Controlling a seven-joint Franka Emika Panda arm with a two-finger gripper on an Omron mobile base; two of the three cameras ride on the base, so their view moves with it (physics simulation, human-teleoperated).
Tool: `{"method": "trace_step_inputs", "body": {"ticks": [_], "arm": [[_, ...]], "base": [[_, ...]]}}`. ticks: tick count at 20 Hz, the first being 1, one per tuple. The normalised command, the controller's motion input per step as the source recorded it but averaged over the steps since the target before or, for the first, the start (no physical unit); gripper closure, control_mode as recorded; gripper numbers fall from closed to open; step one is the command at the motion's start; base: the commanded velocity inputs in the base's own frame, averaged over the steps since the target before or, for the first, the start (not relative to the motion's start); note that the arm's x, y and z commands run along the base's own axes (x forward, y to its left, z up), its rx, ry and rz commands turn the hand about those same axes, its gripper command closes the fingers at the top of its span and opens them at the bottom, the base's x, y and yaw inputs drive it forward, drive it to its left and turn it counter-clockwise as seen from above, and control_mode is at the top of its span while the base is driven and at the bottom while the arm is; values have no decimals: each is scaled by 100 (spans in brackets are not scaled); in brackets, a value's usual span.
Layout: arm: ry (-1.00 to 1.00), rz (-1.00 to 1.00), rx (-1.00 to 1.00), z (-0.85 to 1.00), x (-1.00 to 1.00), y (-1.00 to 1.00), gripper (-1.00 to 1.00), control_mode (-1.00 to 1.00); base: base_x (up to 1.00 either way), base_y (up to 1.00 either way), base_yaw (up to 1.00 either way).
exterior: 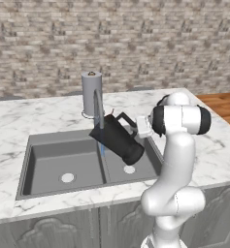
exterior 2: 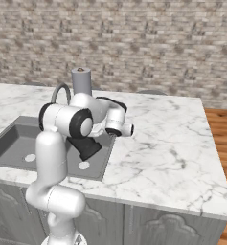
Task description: Turn on the sink faucet and place the jug under the water for a few seconds to fill it up.
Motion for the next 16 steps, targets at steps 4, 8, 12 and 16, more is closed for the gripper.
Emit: {"method": "trace_step_inputs", "body": {"ticks": [4,8,12,16], "arm": [[-5,0,0,-20,29,0,100,-100],[-7,0,0,-28,29,1,100,-100],[-6,0,0,-22,16,3,100,-100],[-7,0,0,-5,0,15,100,-100]], "base": [[0,0,0],[0,0,0],[0,0,0],[0,0,0]]}}
